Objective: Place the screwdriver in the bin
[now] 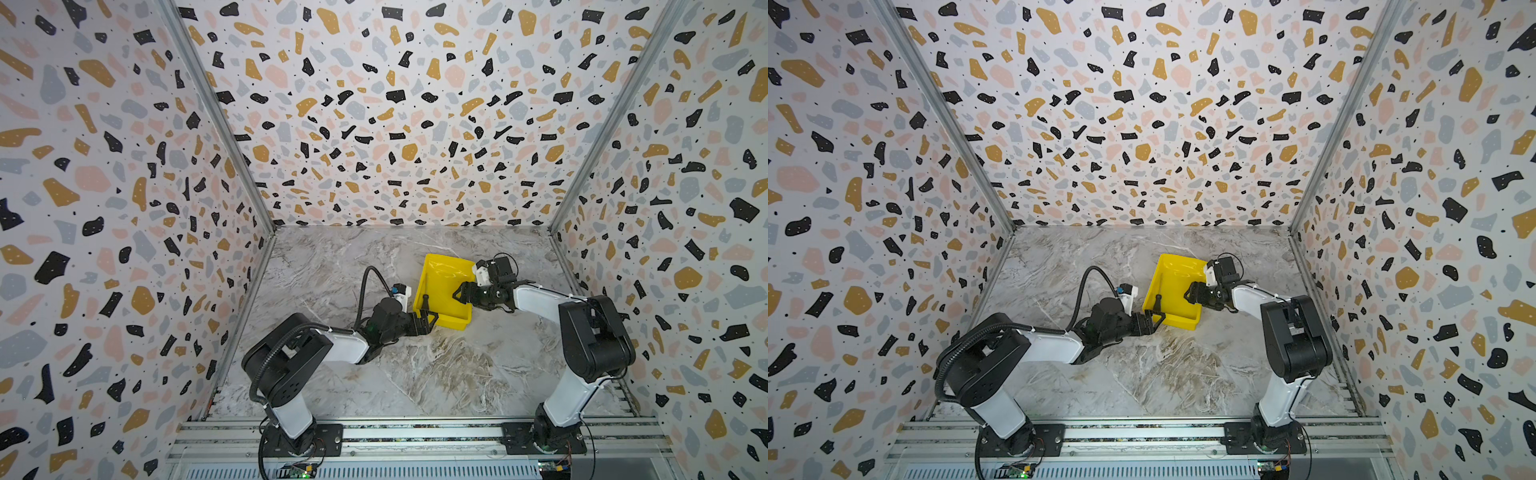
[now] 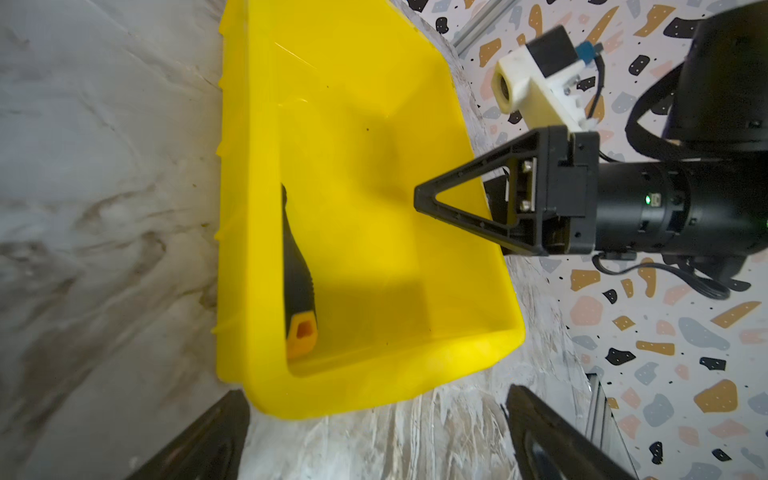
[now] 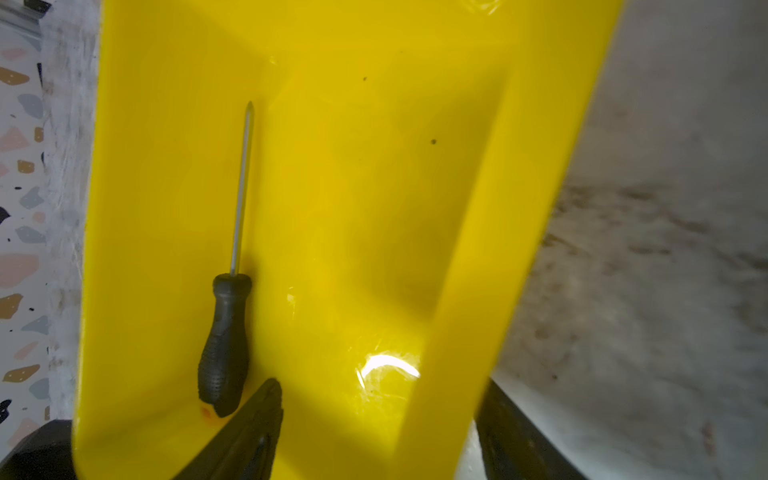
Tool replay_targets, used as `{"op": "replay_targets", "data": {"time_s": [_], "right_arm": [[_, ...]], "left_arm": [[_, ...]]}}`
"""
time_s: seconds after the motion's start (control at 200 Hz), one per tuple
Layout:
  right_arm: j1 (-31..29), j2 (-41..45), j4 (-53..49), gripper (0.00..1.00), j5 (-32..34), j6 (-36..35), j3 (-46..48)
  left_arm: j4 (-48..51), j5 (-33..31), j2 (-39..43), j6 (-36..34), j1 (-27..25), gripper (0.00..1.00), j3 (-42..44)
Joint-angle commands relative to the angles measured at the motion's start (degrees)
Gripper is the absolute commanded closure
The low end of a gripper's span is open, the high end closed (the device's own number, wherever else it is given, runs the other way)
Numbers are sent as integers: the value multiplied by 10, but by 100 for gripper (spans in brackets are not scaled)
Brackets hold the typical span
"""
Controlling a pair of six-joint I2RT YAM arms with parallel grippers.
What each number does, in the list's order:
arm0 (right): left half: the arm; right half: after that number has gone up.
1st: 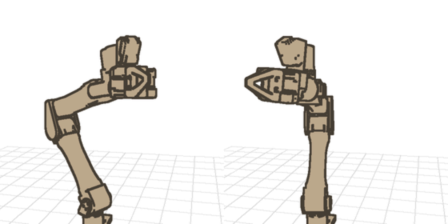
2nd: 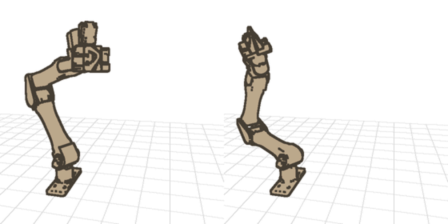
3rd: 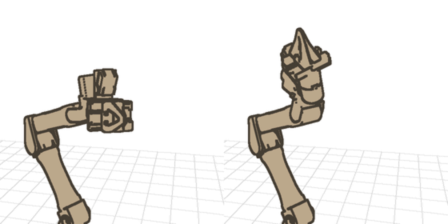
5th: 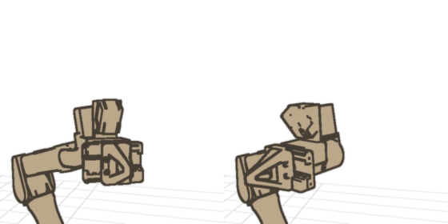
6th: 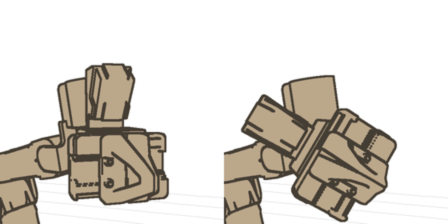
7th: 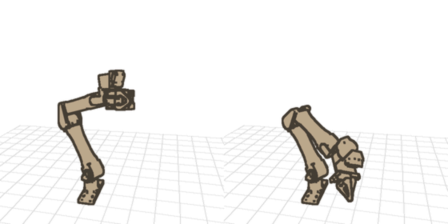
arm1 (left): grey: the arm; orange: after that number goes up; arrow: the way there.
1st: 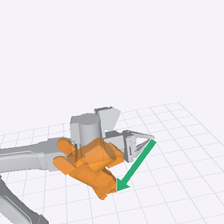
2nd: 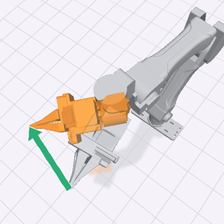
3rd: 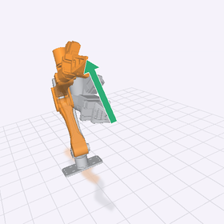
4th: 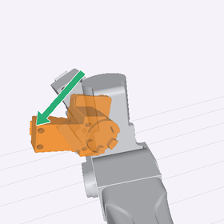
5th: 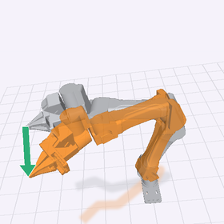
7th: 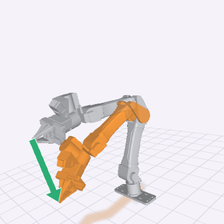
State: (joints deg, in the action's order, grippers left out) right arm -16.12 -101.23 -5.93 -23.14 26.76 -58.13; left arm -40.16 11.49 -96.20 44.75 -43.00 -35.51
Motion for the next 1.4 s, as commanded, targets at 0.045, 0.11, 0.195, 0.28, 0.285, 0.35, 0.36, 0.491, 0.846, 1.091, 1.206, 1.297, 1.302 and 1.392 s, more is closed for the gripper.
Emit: {"op": "replay_targets", "data": {"time_s": [0.045,0.11,0.195,0.28,0.285,0.35,0.36,0.491,0.846,1.091,1.206,1.297,1.302,1.392], "right_arm": [[-17,-6,-5,26,-23,-24,-42],[-17,-11,-2,26,-26,-30,-45],[-17,-23,-12,26,-11,-38,-58],[-18,-37,-38,27,44,-44,-77],[-18,-38,-40,27,47,-44,-78],[-18,-46,-50,34,80,-60,-88],[-19,-48,-51,35,83,-63,-90],[-27,-76,-73,47,106,-94,-119],[-92,-80,-75,62,174,-131,-119],[-92,-48,-89,45,171,-114,-121],[-90,5,-116,32,190,-112,-132],[-83,56,-138,28,214,-110,-140],[-82,59,-138,28,216,-110,-141],[-66,120,-134,21,287,-93,-125]], "left_arm": [[-47,-18,42,16,-8,3,20],[-51,-22,53,17,-9,3,30],[-46,-29,67,12,-10,3,36],[12,-58,97,-18,-9,3,29],[19,-61,100,-21,-9,3,28],[95,-113,130,-62,-6,3,15],[106,-120,136,-68,-6,3,14],[196,-147,176,-111,37,3,0],[221,-89,224,-134,149,3,44],[252,-116,246,-143,155,0,44],[327,-181,282,-162,155,0,22],[379,-254,313,-178,155,0,4],[383,-258,314,-178,155,0,3],[415,-339,347,-176,155,0,-4]]}}
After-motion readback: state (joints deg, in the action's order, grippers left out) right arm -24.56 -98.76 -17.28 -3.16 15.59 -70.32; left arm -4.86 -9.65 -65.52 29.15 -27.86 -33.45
